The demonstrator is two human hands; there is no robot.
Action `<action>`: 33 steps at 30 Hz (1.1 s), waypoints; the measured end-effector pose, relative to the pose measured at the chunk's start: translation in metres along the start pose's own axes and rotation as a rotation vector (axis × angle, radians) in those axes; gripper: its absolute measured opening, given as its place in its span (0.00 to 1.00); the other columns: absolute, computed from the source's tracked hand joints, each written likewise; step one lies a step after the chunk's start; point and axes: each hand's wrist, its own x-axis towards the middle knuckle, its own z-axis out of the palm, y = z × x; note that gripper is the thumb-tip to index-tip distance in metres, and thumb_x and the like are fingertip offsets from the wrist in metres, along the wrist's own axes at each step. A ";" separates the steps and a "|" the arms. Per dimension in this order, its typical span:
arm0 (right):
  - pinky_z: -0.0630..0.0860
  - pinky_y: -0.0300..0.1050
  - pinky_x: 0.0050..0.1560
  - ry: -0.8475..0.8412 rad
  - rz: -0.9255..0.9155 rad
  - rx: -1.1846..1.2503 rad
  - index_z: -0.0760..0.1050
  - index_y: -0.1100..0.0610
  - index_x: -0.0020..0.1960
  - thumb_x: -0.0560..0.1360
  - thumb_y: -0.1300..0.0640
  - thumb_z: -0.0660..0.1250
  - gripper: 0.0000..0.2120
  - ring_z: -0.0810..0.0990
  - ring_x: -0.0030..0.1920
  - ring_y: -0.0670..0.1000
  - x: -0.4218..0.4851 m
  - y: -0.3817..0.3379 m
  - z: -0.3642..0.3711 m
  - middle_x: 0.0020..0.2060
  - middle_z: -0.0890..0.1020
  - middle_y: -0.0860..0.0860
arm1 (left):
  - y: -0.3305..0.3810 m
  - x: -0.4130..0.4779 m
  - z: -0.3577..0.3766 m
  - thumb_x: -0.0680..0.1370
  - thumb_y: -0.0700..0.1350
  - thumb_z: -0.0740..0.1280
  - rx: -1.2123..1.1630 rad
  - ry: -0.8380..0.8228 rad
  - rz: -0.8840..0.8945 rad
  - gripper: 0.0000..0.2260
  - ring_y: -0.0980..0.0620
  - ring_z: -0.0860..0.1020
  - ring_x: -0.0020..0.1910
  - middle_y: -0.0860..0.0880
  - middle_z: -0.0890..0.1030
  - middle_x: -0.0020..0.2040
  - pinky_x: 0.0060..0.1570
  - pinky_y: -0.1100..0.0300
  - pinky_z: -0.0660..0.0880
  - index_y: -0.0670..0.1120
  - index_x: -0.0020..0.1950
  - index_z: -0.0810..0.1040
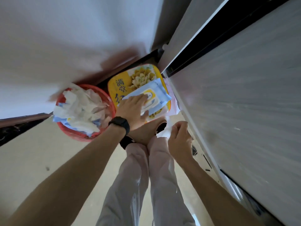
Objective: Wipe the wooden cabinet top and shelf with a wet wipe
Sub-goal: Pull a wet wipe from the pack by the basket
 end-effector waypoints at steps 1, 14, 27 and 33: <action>0.60 0.46 0.36 -0.013 -0.003 -0.011 0.64 0.55 0.46 0.82 0.59 0.57 0.06 0.71 0.32 0.47 0.001 0.002 -0.002 0.34 0.74 0.49 | 0.005 -0.008 0.012 0.79 0.56 0.60 0.159 -0.167 0.006 0.34 0.47 0.54 0.80 0.49 0.51 0.82 0.75 0.40 0.56 0.50 0.82 0.51; 0.63 0.42 0.43 -0.095 -0.133 -0.070 0.69 0.45 0.47 0.80 0.53 0.62 0.04 0.75 0.45 0.51 -0.036 -0.095 -0.119 0.46 0.79 0.51 | 0.089 -0.087 -0.139 0.76 0.55 0.69 -0.134 -0.266 -0.115 0.31 0.41 0.74 0.65 0.44 0.75 0.70 0.57 0.50 0.74 0.48 0.77 0.65; 0.77 0.39 0.40 -0.354 -0.669 0.270 0.75 0.45 0.46 0.78 0.58 0.67 0.08 0.83 0.37 0.44 -0.186 -0.251 -0.257 0.39 0.84 0.44 | 0.188 -0.365 -0.276 0.80 0.53 0.68 -0.757 0.571 -0.241 0.03 0.59 0.78 0.42 0.61 0.81 0.37 0.39 0.73 0.67 0.57 0.47 0.80; 0.79 0.48 0.52 -0.937 -0.615 0.458 0.74 0.52 0.60 0.75 0.51 0.70 0.15 0.84 0.52 0.49 -0.260 -0.262 -0.240 0.50 0.86 0.48 | 0.210 -0.491 -0.270 0.82 0.53 0.64 -1.122 0.862 -0.379 0.14 0.59 0.81 0.44 0.56 0.85 0.44 0.49 0.64 0.76 0.49 0.47 0.85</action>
